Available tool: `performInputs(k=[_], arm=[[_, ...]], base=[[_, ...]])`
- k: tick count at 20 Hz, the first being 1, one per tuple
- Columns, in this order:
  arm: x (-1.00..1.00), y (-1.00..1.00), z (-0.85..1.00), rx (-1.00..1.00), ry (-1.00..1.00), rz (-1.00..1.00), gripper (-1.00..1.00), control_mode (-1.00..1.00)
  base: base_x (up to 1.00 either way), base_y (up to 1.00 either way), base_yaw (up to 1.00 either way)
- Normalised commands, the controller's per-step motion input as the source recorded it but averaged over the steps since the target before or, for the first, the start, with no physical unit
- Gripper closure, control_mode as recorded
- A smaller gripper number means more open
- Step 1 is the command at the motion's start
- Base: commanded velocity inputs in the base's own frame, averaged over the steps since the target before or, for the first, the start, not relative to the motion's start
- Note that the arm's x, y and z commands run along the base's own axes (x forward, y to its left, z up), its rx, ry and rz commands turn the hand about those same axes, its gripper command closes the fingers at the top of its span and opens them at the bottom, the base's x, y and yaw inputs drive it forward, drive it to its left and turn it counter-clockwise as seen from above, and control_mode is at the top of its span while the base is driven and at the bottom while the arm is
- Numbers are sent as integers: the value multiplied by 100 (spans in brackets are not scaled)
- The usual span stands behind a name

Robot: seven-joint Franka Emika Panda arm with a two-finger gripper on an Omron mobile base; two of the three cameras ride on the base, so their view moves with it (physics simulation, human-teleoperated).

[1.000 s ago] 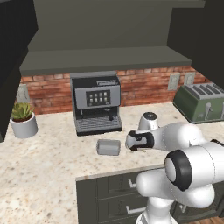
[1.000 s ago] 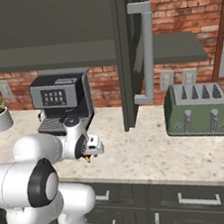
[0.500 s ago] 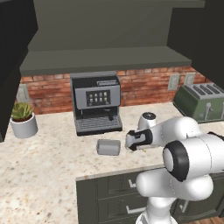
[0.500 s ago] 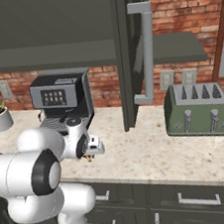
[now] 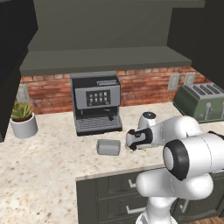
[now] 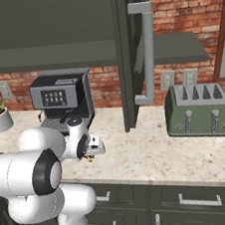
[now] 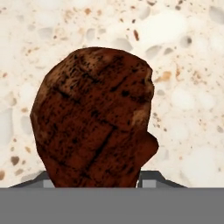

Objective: Retrieve the tupperware from the cabinet, then place the raw meat into the tupperware to avoid contamination.

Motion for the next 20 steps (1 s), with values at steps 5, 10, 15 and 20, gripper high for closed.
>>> performInputs(k=[5, 10, 15, 20], arm=[[-6, 0, 14, 1, 0, -5, 100, -100], [-22, 16, 62, 6, 0, -17, 100, -100], [-45, 35, 58, 9, -1, -34, 100, -100], [-22, 53, 51, 13, 0, -53, 100, -100]], base=[[0, 0, 0], [0, 0, 0], [0, 0, 0], [0, 0, 0]])
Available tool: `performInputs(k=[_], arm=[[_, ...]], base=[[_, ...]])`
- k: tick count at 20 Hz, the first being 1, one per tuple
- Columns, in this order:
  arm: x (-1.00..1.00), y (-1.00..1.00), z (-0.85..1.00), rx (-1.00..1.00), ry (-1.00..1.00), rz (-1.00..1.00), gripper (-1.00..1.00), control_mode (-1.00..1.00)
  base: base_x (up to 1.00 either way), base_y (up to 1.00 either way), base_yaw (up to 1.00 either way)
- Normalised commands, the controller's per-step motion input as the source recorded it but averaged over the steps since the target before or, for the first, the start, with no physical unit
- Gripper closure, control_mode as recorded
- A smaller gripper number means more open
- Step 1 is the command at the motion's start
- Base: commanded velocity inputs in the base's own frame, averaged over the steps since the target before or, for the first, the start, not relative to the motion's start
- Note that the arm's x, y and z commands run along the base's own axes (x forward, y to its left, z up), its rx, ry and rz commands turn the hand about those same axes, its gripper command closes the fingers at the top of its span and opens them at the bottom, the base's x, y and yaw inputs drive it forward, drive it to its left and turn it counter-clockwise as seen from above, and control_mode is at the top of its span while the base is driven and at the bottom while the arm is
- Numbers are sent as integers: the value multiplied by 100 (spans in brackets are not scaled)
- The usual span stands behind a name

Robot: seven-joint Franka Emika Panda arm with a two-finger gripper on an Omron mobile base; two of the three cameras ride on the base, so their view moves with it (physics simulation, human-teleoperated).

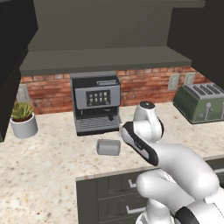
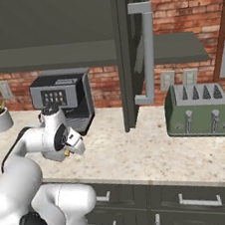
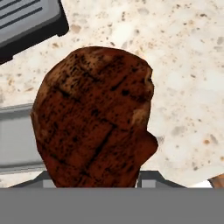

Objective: Retrieve the tupperware from the cabinet, then place the raw meat into the tupperware to avoid contamination.

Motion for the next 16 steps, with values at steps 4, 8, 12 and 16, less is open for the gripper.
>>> performInputs(k=[4, 8, 12, 16], arm=[[-19, 58, 35, 12, 0, -58, 100, -100], [-16, 61, 6, 5, 5, -52, 100, -100], [-7, 51, 0, 2, 4, -53, 100, -100], [4, 2, 3, 8, 5, -24, 100, -100]], base=[[0, 0, 0], [0, 0, 0], [0, 0, 0], [0, 0, 0]])
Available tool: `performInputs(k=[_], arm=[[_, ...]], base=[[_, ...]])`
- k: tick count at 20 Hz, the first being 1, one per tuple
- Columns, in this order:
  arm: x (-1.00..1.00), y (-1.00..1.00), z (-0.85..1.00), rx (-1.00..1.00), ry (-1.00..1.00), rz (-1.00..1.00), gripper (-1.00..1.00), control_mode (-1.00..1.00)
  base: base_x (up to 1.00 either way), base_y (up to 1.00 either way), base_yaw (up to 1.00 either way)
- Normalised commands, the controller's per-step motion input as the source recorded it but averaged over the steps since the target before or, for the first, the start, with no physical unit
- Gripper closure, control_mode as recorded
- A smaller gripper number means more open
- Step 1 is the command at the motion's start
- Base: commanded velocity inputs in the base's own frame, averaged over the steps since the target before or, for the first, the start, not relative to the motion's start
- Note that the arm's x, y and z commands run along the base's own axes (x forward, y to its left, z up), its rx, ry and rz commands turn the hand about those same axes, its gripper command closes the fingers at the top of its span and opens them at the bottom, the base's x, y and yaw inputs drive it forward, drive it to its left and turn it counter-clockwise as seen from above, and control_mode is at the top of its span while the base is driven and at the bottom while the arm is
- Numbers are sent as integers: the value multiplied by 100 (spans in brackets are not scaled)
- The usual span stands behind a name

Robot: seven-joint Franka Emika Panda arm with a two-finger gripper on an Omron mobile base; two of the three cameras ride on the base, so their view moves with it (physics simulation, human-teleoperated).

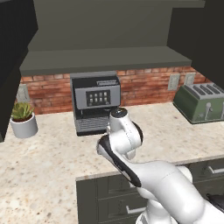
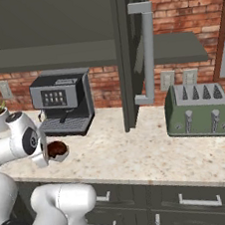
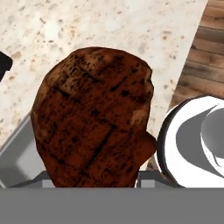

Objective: Retrieve the tupperware from the cabinet, then place the raw meat into the tupperware to avoid contamination.

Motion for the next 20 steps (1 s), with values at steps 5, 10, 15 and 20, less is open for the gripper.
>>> performInputs(k=[5, 10, 15, 20], arm=[[25, 6, 33, 12, 6, -18, 100, -100], [20, 45, 23, 4, 1, -19, 100, -100], [12, 69, 0, 0, 1, -19, 100, -100], [14, 39, 0, 0, 0, -12, 100, -100]], base=[[0, 0, 0], [0, 0, 0], [0, 0, 0], [0, 0, 0]])
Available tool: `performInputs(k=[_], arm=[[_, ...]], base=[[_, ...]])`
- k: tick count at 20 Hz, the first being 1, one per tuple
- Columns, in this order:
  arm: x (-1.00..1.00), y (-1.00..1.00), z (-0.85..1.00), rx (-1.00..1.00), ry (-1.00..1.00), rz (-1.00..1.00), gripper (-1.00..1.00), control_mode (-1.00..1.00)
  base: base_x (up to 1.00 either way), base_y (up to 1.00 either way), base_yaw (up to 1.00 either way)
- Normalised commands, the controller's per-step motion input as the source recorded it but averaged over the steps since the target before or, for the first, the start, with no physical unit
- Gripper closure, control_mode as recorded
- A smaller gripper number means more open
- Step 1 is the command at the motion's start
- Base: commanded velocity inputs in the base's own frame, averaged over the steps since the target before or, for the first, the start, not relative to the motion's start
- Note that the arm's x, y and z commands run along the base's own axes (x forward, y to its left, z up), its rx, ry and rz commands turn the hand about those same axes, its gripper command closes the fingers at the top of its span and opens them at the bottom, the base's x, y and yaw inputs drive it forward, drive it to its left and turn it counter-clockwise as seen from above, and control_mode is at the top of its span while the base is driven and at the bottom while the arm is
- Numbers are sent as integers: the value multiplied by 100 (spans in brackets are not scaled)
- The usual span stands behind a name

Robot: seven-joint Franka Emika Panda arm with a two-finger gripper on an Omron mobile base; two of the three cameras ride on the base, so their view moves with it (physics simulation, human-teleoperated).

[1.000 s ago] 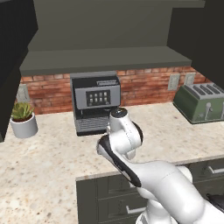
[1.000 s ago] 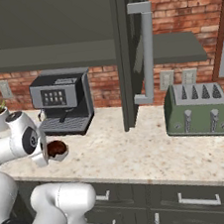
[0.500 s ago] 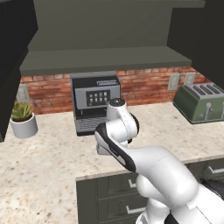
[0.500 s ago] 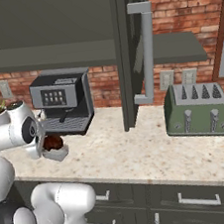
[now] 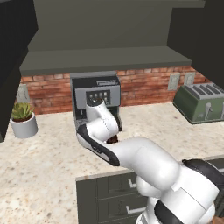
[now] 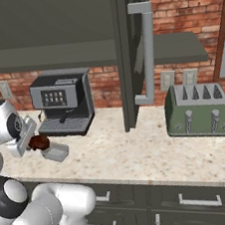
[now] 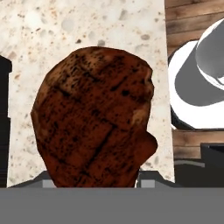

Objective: Retrieve the tupperware from the cabinet, then place the raw meat into the tupperware to avoid contamination.

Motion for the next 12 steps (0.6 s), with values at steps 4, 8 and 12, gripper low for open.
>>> performInputs(k=[4, 8, 12], arm=[[32, 2, -3, 0, 5, -4, 100, -100], [27, 0, -17, 0, 17, -5, 100, -100], [23, 0, -17, 0, 19, -4, 100, -100]], base=[[0, 0, 0], [0, 0, 0], [0, 0, 0]])
